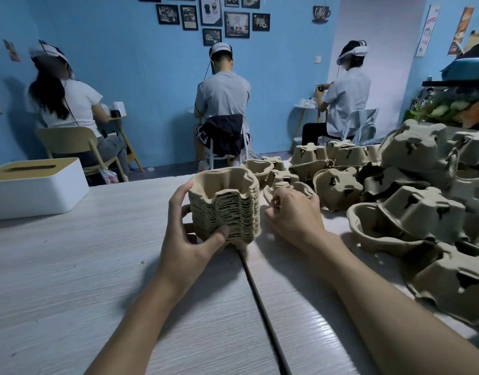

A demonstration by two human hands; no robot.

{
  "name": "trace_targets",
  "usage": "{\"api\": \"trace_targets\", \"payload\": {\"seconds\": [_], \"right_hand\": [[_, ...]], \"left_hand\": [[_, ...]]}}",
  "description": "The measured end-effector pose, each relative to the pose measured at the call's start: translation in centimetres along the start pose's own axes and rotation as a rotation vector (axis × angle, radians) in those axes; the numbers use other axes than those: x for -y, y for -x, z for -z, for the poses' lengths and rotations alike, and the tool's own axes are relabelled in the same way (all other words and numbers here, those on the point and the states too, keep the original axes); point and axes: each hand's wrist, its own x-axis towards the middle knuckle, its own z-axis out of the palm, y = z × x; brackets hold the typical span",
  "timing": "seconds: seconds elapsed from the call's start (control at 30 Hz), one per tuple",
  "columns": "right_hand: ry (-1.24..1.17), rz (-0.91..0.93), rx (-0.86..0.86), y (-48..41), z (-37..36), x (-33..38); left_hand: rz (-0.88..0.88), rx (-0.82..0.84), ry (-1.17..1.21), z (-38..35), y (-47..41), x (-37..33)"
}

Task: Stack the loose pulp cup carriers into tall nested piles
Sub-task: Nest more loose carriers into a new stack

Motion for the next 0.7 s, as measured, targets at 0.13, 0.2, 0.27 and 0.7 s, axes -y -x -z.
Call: {"api": "trace_targets", "payload": {"seconds": [0.13,0.2,0.27,0.7], "right_hand": [[-0.031,0.028,0.040,0.18,0.21,0.18],[-0.021,0.055,0.080,0.32,0.25,0.31],[0.008,0.079,0.090,0.28,0.16,0.28],[-0.097,0.033,0.020,0.39,0.59,0.26]], "left_hand": [[-0.004,0.000,-0.003,0.06,-0.02,0.23],[-0.002,-0.001,-0.013,0.04,-0.03,0.19],[0.006,0.001,-0.021,0.00,-0.05,0.02],[0.016,-0.007,-0.052,0.11,-0.12,0.20]]}}
